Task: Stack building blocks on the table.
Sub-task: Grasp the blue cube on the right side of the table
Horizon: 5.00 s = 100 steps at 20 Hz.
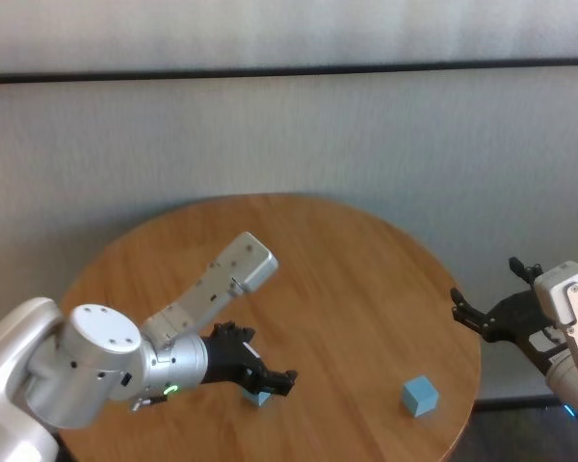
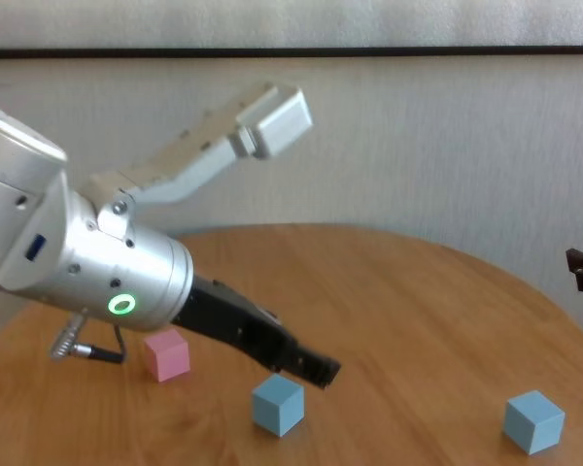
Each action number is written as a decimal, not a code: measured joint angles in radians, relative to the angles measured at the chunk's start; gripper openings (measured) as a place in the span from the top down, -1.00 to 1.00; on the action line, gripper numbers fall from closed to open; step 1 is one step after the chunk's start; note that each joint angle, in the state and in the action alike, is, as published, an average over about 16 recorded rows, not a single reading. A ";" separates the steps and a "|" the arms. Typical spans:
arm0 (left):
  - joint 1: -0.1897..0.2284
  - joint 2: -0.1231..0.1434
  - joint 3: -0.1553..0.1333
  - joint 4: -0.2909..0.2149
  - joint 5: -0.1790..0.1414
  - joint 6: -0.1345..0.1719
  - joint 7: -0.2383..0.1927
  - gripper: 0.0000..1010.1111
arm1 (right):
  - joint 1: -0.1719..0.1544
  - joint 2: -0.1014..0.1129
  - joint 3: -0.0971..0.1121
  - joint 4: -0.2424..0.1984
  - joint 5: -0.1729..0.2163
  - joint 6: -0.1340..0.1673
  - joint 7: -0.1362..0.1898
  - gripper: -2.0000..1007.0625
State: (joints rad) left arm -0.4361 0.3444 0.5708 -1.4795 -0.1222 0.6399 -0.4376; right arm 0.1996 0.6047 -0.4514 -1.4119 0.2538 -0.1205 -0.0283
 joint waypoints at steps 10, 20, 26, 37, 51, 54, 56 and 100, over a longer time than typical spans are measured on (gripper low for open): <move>0.135 -0.090 -0.232 -0.080 0.009 -0.105 0.326 -0.98 | 0.000 0.000 0.000 0.000 0.000 0.000 0.000 -1.00; 0.224 -0.140 -0.354 -0.118 0.091 -0.249 0.542 -0.98 | -0.001 0.000 0.001 -0.002 0.002 0.002 0.002 -0.99; 0.233 -0.140 -0.357 -0.124 0.103 -0.262 0.553 -0.98 | -0.019 -0.006 0.014 -0.043 0.049 0.064 0.022 -0.99; 0.224 -0.137 -0.347 -0.119 0.095 -0.249 0.545 -0.98 | -0.064 -0.049 0.046 -0.183 0.209 0.355 0.070 -1.00; 0.220 -0.135 -0.343 -0.116 0.091 -0.243 0.541 -0.98 | -0.060 -0.087 0.034 -0.216 0.231 0.607 0.069 -1.00; 0.219 -0.135 -0.342 -0.116 0.091 -0.242 0.541 -0.98 | -0.052 -0.083 0.023 -0.204 0.210 0.621 0.075 -1.00; 0.219 -0.135 -0.342 -0.115 0.091 -0.242 0.541 -0.98 | -0.047 -0.081 0.017 -0.196 0.196 0.629 0.080 -1.00; 0.218 -0.135 -0.341 -0.115 0.090 -0.240 0.540 -0.98 | 0.000 -0.122 0.020 -0.141 0.122 0.723 0.167 -0.89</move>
State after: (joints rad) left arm -0.2181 0.2095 0.2297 -1.5943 -0.0327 0.3995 0.1028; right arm 0.1996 0.4830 -0.4316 -1.5525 0.3756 0.6030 0.1391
